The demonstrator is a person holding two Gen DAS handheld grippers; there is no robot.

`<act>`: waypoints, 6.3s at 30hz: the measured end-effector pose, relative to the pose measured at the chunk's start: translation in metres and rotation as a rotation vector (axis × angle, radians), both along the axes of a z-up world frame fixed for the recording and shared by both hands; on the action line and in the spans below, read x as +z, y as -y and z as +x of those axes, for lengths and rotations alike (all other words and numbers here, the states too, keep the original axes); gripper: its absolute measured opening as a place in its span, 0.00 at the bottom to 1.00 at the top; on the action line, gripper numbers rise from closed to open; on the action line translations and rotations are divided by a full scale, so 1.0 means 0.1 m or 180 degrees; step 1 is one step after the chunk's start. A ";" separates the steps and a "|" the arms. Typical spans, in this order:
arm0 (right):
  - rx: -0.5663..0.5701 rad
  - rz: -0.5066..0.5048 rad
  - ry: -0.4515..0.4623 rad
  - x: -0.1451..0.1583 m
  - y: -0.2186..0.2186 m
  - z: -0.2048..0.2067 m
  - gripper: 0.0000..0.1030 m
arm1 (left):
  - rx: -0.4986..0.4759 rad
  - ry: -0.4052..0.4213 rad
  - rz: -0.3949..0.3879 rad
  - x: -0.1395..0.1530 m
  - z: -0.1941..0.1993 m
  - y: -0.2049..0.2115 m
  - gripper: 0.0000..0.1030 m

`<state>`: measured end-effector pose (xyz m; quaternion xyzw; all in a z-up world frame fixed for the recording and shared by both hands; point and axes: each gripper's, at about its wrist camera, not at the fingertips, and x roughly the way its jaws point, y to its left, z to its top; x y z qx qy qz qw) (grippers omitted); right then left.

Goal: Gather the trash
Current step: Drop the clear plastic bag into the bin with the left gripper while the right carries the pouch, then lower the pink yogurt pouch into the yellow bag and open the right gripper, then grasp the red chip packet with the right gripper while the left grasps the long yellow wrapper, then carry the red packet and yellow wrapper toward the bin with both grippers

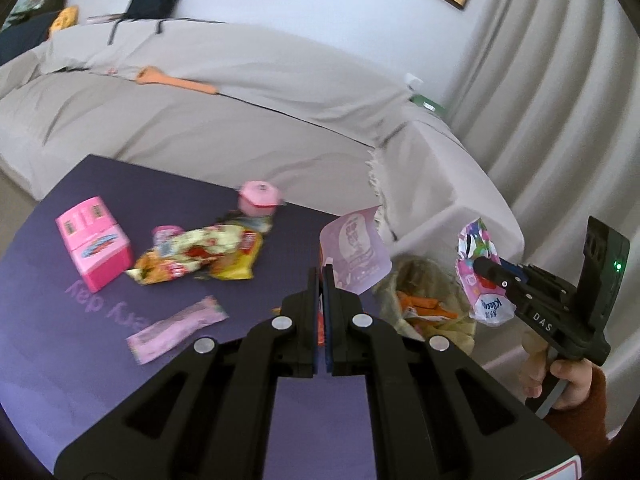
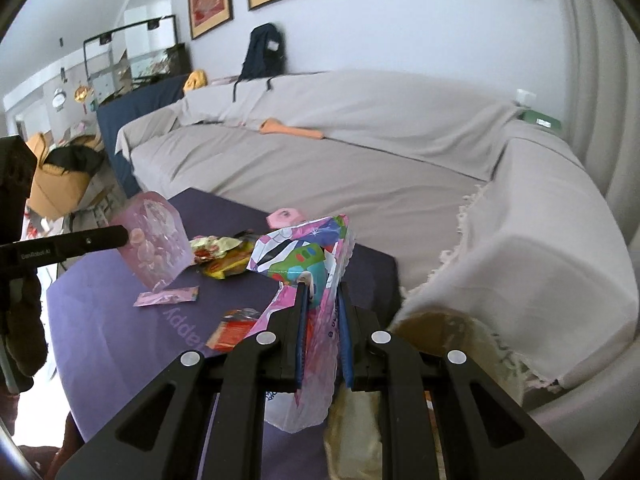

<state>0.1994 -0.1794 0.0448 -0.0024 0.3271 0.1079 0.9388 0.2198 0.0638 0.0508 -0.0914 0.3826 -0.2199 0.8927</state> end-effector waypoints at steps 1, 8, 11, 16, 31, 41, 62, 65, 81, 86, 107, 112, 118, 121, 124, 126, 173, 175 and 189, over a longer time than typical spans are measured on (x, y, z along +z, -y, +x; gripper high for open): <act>-0.0033 0.0012 0.0010 0.00 0.08 -0.03 0.15 | -0.0048 -0.0010 0.0024 -0.01 0.01 0.09 0.01; -0.0422 0.0124 0.0044 -0.10 0.79 -0.27 0.15 | -0.0436 -0.0115 0.0192 -0.14 0.05 0.86 0.01; -0.0591 0.0170 0.0057 -0.15 1.10 -0.38 0.15 | -0.0636 -0.0162 0.0249 -0.20 0.05 1.24 0.01; -0.0828 0.0250 0.0093 -0.24 1.50 -0.54 0.15 | -0.0889 -0.0297 0.0283 -0.35 0.09 1.78 0.01; -0.0951 0.0496 -0.0098 -0.71 1.81 -0.47 0.15 | -0.1042 -0.0511 0.0167 -0.84 0.38 2.38 0.37; -0.0682 0.0339 -0.0511 -1.41 1.24 0.10 0.14 | -0.0618 -0.0351 0.0339 -0.86 0.22 1.68 0.44; -0.0765 0.0296 -0.0943 -1.71 1.05 0.18 0.44 | 0.0095 -0.0061 0.0207 -0.87 0.01 0.01 0.55; -0.0820 0.0336 -0.0831 -1.56 1.06 0.11 0.45 | 0.0207 -0.0065 0.0199 -0.90 -0.01 -0.24 0.55; -0.0339 0.0414 -0.0623 -1.19 0.38 0.18 0.45 | 0.0867 -0.0289 0.0132 -1.17 0.04 -1.36 0.56; -0.0135 0.0381 -0.0681 -1.23 0.05 0.28 0.45 | 0.0783 -0.0295 0.0266 -1.26 0.08 -1.40 0.56; 0.0157 0.0092 -0.0833 -1.32 -0.67 0.67 0.45 | 0.0128 -0.0151 0.1150 -1.43 1.06 -0.76 0.56; 0.0097 0.0045 -0.0885 -1.32 -0.75 0.70 0.45 | 0.0296 -0.0442 0.0976 -1.48 1.12 -0.88 0.45; 0.0180 0.0034 -0.0742 -1.17 -1.00 0.67 0.45 | 0.0426 -0.0373 0.0768 -1.40 0.78 -1.18 0.40; 0.0239 0.0060 -0.0715 -1.15 -1.17 0.67 0.45 | 0.0525 -0.0326 0.0702 -1.33 0.59 -1.36 0.40; 0.0299 -0.0032 -0.0700 -1.15 -1.39 0.67 0.45 | 0.0698 -0.0289 0.0612 -1.25 0.44 -1.57 0.40; 0.0331 -0.0090 -0.0688 -1.16 -1.50 0.67 0.45 | 0.0810 -0.0297 0.0555 -1.22 0.36 -1.71 0.40; 0.0167 0.0007 -0.1005 -1.51 -1.20 0.64 0.68 | 0.0873 -0.0487 0.0270 -1.38 -0.05 -1.57 0.41; 0.0171 0.0059 -0.1017 -1.50 -1.18 0.62 0.68 | 0.0881 -0.0497 0.0280 -1.38 -0.05 -1.56 0.41; 0.0284 0.0158 -0.0740 -1.16 -0.96 0.30 0.28 | 0.0765 -0.0303 0.0311 -1.02 -0.15 -1.29 0.41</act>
